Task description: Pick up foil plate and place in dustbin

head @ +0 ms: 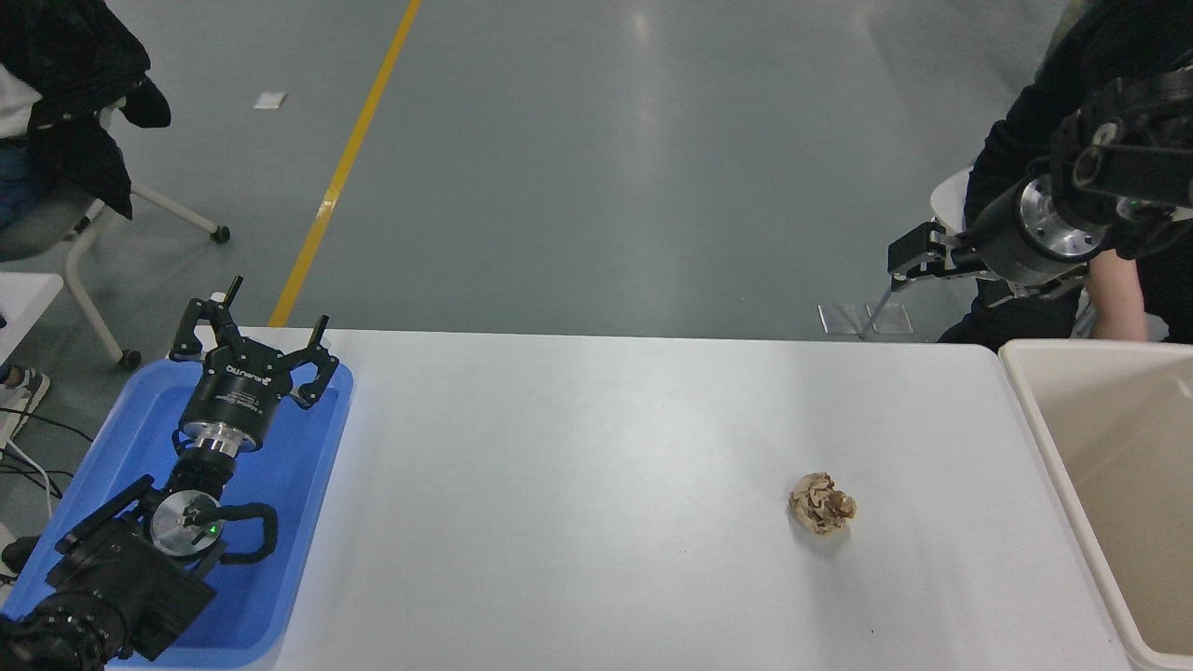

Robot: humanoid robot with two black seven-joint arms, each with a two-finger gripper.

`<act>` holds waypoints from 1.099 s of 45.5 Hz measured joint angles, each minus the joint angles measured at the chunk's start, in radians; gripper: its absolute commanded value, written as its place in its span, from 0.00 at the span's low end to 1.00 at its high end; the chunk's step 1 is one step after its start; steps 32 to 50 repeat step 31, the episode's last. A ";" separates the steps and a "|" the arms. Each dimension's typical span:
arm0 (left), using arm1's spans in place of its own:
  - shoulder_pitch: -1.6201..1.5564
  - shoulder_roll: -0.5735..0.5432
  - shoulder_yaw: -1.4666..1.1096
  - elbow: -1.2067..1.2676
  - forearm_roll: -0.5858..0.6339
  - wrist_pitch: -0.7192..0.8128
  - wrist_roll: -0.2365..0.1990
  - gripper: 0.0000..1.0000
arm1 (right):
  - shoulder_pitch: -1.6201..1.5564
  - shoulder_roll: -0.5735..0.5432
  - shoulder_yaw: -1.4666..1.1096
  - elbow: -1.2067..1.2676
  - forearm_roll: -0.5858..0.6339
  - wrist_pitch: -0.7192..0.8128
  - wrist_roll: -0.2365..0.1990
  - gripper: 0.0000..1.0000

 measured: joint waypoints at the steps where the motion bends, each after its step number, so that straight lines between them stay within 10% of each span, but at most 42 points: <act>1: 0.000 0.000 0.000 0.000 0.000 0.000 0.000 1.00 | 0.016 0.001 -0.004 0.019 -0.002 0.011 0.000 1.00; 50: 0.001 0.001 0.000 0.000 0.000 0.000 0.000 1.00 | 0.120 0.001 -0.029 0.167 -0.037 0.084 -0.003 1.00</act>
